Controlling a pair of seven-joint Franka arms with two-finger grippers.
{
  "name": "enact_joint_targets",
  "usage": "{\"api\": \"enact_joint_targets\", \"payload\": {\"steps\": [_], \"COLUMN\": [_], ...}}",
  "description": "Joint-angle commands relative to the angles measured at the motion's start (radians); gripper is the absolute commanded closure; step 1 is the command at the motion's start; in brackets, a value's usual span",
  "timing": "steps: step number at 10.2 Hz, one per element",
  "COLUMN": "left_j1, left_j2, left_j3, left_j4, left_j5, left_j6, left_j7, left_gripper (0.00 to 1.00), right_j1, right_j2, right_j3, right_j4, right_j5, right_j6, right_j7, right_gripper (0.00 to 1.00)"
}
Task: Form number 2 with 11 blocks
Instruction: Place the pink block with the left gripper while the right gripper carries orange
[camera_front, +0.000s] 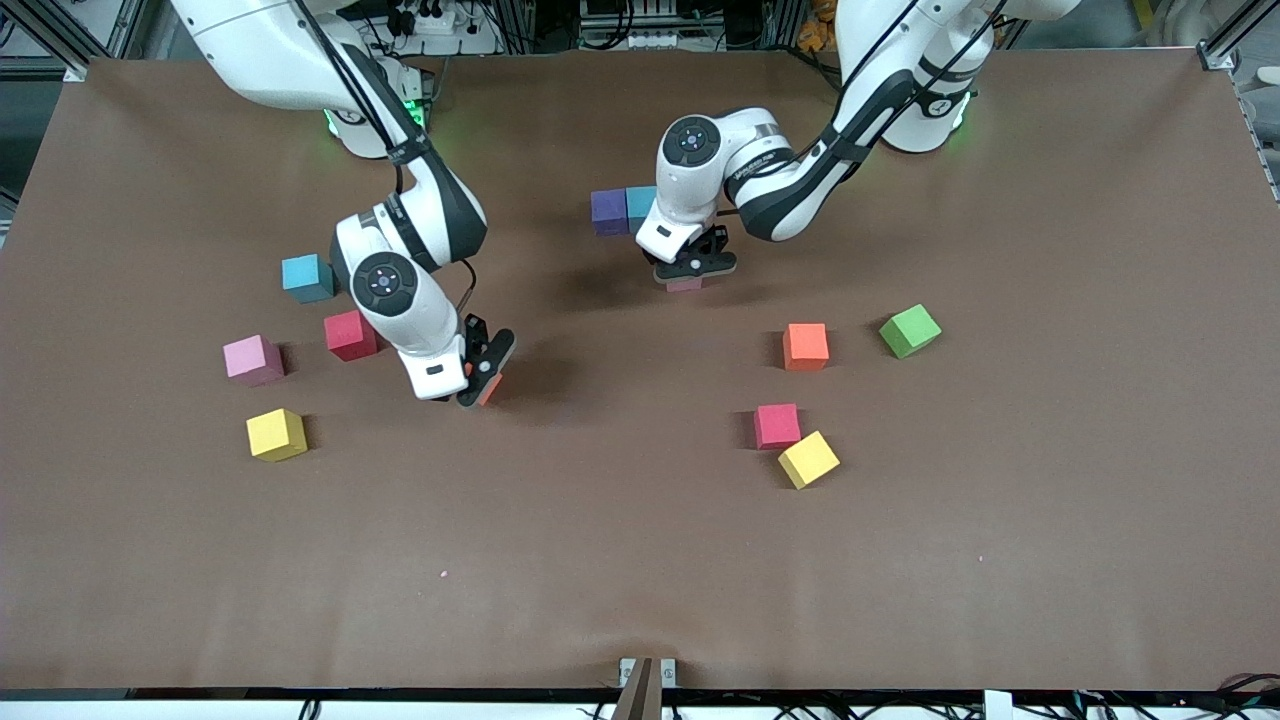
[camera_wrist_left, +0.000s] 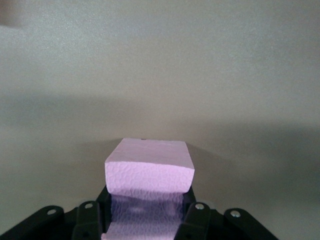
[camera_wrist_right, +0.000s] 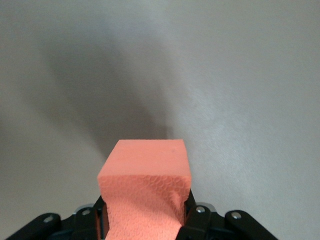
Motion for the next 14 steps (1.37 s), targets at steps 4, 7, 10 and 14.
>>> {"api": "enact_joint_targets", "payload": {"steps": [4, 7, 10, 14], "left_j1": [-0.002, 0.007, 0.059, 0.177], "left_j2": [-0.040, -0.058, -0.185, -0.195], "left_j3": [0.002, 0.003, 0.003, 0.008], "left_j4": [-0.029, 0.005, 0.025, 0.149], "left_j5": [0.026, 0.029, 0.029, 0.015], "left_j6": [0.006, -0.018, -0.119, -0.201], "left_j7": [-0.030, -0.016, 0.032, 0.071], "left_gripper": [0.00, 0.00, 0.00, 0.00], "right_j1": [0.103, 0.122, 0.171, 0.289], "right_j2": [0.009, 0.015, 0.015, 0.044], "right_j3": [-0.004, -0.004, -0.004, -0.004], "right_j4": [0.012, 0.012, 0.012, 0.046], "right_j5": [-0.010, -0.012, -0.012, -0.012], "right_j6": [0.000, 0.006, 0.003, -0.001], "right_j7": [-0.072, -0.091, -0.091, -0.086], "right_gripper": [0.48, 0.48, 0.48, 0.47]}}
